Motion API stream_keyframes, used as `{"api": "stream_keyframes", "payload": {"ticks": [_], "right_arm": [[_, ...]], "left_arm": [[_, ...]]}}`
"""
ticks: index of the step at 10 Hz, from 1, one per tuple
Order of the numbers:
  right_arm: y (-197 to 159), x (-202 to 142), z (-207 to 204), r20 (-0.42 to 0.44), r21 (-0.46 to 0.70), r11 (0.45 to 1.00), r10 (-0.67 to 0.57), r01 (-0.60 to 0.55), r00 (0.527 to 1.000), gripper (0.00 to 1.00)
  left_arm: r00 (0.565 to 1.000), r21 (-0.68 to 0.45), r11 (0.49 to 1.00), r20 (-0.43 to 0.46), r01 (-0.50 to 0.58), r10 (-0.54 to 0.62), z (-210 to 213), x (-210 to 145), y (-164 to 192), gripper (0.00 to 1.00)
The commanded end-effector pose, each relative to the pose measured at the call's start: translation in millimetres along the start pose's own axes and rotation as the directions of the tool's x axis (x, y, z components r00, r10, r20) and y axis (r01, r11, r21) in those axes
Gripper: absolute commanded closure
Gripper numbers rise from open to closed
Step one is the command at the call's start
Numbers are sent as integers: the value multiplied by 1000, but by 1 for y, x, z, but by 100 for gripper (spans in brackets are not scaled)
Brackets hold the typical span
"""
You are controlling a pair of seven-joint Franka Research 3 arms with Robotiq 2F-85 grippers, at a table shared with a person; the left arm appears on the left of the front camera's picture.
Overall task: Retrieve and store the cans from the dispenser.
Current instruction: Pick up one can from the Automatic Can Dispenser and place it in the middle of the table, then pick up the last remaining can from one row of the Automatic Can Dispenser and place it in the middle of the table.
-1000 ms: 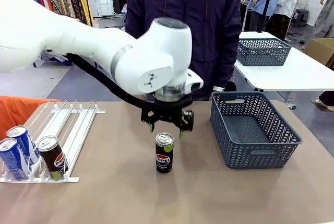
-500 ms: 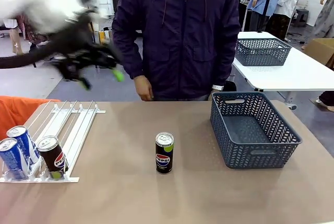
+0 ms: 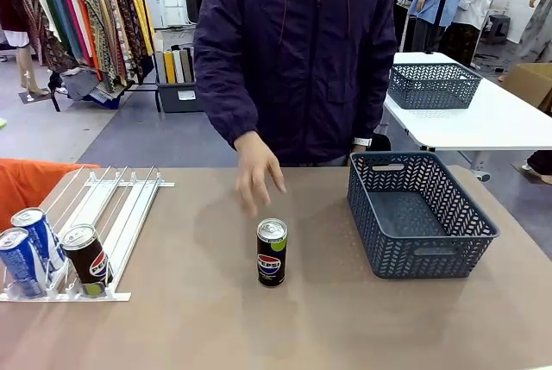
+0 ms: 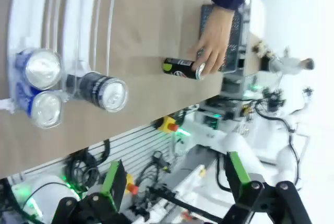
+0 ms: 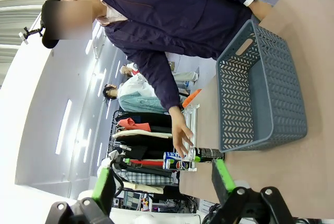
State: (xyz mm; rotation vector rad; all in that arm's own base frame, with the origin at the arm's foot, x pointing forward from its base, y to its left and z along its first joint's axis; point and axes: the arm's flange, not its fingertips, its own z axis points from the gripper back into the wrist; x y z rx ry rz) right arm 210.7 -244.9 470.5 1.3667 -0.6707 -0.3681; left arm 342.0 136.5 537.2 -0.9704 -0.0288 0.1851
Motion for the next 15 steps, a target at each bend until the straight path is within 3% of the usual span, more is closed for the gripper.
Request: {"api": "stream_keyframes", "payload": {"ticks": [1, 2, 3, 14, 15], "right_arm": [[2, 3, -2, 15, 27, 999, 23, -23, 1000, 0], [2, 3, -2, 15, 27, 999, 23, -23, 1000, 0], [2, 3, -2, 15, 27, 999, 23, -23, 1000, 0], [2, 3, -2, 15, 27, 999, 23, -23, 1000, 0], [2, 3, -2, 15, 27, 999, 23, -23, 1000, 0]], "left_arm": [[998, -124, 991, 19, -52, 55, -4, 0, 15, 0], [997, -127, 989, 17, -77, 80, -4, -3, 23, 0], [999, -60, 997, 8, -52, 52, 6, 1, 22, 0], [997, -54, 996, 15, -74, 75, 4, 3, 21, 0], [1000, 18, 999, 9, -27, 27, -6, 0, 2, 0]]}}
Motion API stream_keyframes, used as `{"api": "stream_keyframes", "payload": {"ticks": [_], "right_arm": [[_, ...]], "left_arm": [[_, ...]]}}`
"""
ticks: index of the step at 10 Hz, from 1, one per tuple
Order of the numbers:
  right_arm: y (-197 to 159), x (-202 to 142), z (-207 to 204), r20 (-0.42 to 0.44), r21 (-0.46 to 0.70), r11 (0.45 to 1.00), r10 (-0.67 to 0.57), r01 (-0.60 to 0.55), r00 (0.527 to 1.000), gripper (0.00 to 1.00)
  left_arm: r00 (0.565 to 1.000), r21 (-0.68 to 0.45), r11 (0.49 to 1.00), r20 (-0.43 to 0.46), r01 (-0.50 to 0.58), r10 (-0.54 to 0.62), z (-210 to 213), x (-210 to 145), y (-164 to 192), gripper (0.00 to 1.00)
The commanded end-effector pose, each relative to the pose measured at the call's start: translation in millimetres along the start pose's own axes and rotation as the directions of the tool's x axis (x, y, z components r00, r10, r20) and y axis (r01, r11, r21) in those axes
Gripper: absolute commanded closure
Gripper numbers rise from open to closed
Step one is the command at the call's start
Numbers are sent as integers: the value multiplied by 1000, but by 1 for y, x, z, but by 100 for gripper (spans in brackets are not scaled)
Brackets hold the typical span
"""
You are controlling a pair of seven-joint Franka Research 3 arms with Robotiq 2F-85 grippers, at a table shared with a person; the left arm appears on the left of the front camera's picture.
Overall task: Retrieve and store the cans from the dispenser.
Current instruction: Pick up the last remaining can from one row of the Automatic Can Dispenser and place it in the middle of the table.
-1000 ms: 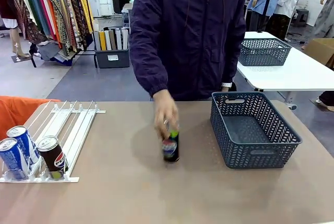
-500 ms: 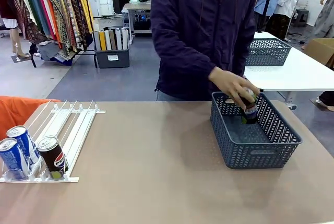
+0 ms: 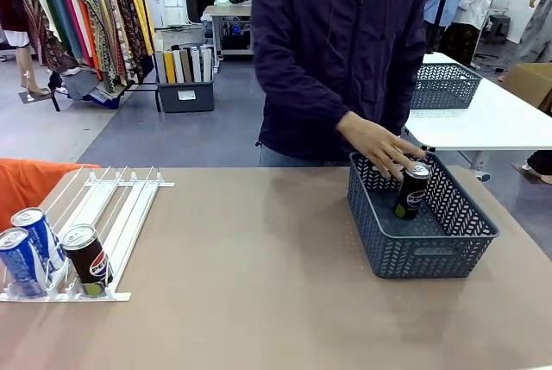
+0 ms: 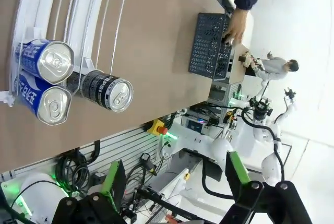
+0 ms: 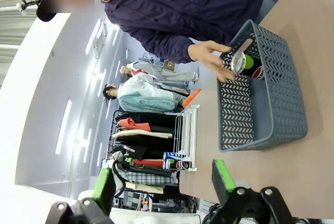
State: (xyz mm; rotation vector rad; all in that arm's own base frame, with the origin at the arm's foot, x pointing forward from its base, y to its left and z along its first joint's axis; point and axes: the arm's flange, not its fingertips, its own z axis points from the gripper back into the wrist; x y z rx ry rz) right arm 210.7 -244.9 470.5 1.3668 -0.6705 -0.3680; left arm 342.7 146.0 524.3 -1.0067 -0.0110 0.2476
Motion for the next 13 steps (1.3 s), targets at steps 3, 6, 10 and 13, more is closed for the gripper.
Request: {"api": "stream_keyframes", "payload": {"ticks": [3, 6, 10, 13], "right_arm": [[2, 3, -2, 15, 27, 999, 23, -23, 1000, 0], [2, 3, -2, 15, 27, 999, 23, -23, 1000, 0], [2, 3, -2, 15, 27, 999, 23, -23, 1000, 0], [2, 3, -2, 15, 27, 999, 23, -23, 1000, 0]], "left_arm": [[994, 509, 855, -1, 98, -113, -88, -25, -54, 0], [945, 765, 578, -123, 285, -303, -155, -28, -70, 0], [937, 757, 569, -167, 321, -307, -167, -32, -83, 0], [924, 796, 504, -172, 335, -342, -189, -29, -78, 0]]}}
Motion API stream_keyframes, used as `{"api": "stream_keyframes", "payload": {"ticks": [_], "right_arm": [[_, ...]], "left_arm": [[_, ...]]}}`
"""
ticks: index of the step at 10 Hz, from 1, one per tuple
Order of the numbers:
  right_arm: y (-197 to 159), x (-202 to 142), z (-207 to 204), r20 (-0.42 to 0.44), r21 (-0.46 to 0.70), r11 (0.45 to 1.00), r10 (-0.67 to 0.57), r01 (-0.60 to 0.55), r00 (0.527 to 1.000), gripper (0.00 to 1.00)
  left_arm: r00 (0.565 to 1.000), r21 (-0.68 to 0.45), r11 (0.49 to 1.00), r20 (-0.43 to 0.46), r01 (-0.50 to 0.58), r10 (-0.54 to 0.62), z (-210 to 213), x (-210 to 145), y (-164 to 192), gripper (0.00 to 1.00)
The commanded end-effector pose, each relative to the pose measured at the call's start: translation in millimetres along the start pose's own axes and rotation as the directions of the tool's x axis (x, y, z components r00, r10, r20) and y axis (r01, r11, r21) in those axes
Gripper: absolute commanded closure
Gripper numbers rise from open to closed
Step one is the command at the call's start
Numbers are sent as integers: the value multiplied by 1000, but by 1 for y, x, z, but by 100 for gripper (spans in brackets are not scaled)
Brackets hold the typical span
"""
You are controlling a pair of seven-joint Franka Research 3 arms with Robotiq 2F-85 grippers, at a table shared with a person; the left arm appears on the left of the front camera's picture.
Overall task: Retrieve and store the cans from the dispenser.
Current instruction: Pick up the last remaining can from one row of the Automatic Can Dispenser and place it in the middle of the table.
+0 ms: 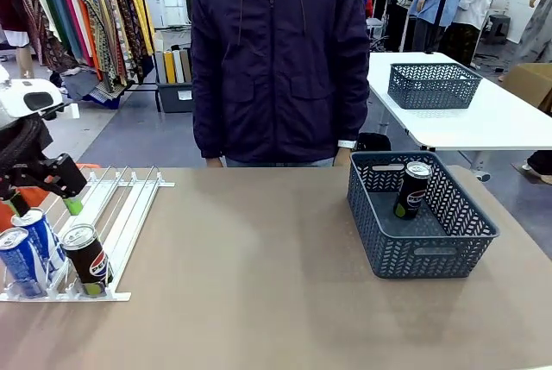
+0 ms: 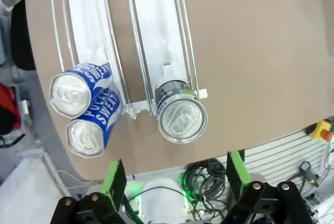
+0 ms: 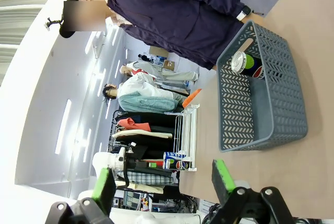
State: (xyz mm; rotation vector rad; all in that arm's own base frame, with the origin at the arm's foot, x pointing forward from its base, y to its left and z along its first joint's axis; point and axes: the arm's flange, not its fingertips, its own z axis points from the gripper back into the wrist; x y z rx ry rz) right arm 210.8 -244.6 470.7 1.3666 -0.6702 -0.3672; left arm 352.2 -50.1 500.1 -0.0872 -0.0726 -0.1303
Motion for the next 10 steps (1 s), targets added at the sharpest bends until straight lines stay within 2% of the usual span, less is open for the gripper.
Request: {"api": "stream_keyframes", "payload": {"ticks": [1, 5, 7, 10], "right_arm": [[2, 3, -1, 15, 27, 999, 22, -23, 1000, 0], [2, 3, -1, 15, 27, 999, 22, -23, 1000, 0], [2, 3, -1, 15, 27, 999, 22, -23, 1000, 0], [2, 3, -1, 15, 27, 999, 22, -23, 1000, 0]], "left_arm": [[1000, 84, 996, 12, 13, -14, -25, 4, -13, 0], [997, 83, 995, -51, 53, -49, -73, 16, -24, 0], [998, 143, 989, -66, 20, -11, -95, 22, -28, 0], [995, 139, 990, -98, 19, -5, -106, 24, -28, 0]]}}
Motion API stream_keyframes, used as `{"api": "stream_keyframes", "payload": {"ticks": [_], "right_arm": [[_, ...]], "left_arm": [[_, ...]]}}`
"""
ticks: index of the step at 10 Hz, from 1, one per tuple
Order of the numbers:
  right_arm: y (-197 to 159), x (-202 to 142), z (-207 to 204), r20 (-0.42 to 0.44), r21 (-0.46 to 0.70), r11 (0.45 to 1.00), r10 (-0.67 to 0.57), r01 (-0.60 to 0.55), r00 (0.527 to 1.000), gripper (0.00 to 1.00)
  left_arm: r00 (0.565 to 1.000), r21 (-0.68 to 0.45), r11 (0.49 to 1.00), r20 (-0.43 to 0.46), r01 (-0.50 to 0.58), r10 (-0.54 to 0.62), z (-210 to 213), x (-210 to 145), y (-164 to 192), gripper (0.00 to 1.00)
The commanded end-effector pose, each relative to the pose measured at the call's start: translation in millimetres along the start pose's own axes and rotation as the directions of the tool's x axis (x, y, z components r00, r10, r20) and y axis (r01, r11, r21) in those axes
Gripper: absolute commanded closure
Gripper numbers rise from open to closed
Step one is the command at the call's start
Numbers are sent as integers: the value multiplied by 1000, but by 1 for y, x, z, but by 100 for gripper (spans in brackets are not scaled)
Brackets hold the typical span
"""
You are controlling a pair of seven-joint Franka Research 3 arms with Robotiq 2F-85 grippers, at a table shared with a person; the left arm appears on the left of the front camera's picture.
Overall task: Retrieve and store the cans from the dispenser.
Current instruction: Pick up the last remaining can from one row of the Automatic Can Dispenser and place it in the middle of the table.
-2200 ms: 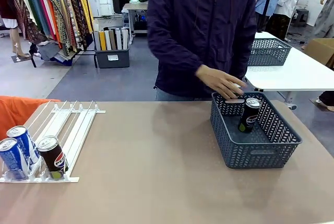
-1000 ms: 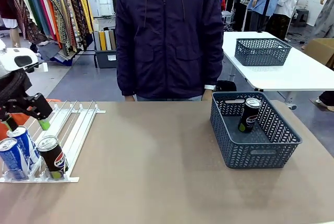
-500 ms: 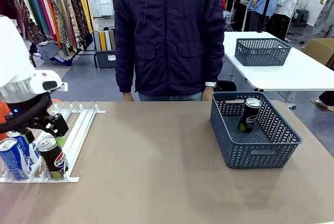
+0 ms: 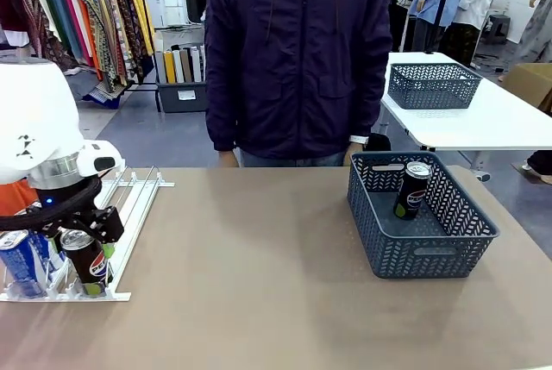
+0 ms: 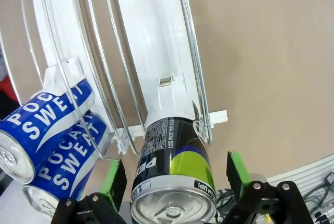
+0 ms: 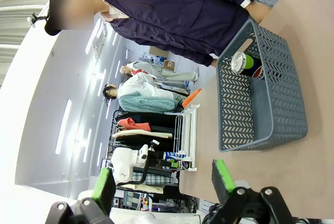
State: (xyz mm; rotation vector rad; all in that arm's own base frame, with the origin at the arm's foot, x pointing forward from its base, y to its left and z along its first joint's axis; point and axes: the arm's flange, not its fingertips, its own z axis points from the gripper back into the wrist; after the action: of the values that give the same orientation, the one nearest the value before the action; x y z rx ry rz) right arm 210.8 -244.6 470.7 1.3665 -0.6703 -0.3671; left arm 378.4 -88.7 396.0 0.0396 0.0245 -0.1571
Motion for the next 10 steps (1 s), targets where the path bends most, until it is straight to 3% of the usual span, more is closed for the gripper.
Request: {"api": "stream_keyframes", "payload": {"ticks": [1, 3, 4, 6, 10], "right_arm": [[2, 3, -1, 15, 27, 999, 22, -22, 1000, 0], [2, 3, -1, 15, 27, 999, 22, -22, 1000, 0], [2, 3, -1, 15, 27, 999, 22, -22, 1000, 0], [2, 3, -1, 15, 27, 999, 22, -22, 1000, 0], [2, 3, -1, 15, 27, 999, 22, -22, 1000, 0]], "left_arm": [[1000, 22, 1000, 9, -20, 19, 5, 2, -2, 0], [1000, 12, 1000, 15, -22, 21, 6, 2, -2, 0], [1000, 1, 1000, 13, -25, 25, 5, 2, -2, 18], [999, 1, 1000, 20, -29, 29, 6, 3, -2, 98], [998, -6, 999, 26, -52, 52, 8, 4, 3, 100]]}}
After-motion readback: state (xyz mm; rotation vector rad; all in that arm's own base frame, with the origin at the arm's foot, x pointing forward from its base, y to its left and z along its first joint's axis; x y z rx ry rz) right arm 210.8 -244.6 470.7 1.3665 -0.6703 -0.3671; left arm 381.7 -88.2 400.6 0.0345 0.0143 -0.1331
